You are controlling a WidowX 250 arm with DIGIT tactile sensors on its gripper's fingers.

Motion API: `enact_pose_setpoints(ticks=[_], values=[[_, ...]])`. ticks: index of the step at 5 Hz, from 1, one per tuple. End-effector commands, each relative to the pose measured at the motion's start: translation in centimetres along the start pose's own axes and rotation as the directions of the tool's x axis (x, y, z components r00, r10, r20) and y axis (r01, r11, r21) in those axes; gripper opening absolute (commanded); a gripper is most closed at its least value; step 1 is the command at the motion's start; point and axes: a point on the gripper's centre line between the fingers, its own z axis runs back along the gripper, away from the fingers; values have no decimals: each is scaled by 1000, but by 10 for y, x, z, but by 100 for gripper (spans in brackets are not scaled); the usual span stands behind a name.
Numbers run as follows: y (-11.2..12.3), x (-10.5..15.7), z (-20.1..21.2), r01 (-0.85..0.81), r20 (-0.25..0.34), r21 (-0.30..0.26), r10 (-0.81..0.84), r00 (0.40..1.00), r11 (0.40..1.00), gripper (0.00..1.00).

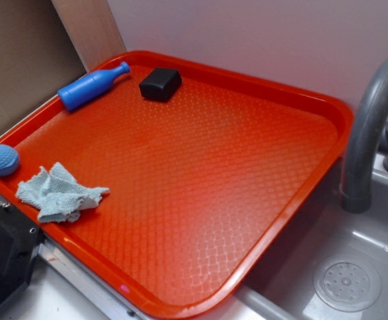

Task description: Grab the blue ball.

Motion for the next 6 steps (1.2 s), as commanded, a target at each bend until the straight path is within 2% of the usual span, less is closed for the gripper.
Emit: enact_pose_setpoints(ticks=[1, 2, 3, 4, 5, 6], values=[[0, 0, 0, 0, 0, 0, 0, 1000, 1000, 100], [31, 36, -38, 222, -23, 43, -222, 975, 974, 100], [68, 40, -83, 266, -122, 141, -250, 960, 953, 100], [103, 28, -123, 303, -185, 150, -274, 944, 941, 100], [121, 7, -146, 325, -226, 148, -288, 931, 934, 100], [137, -13, -167, 306, -278, 116, -265, 923, 945, 100]])
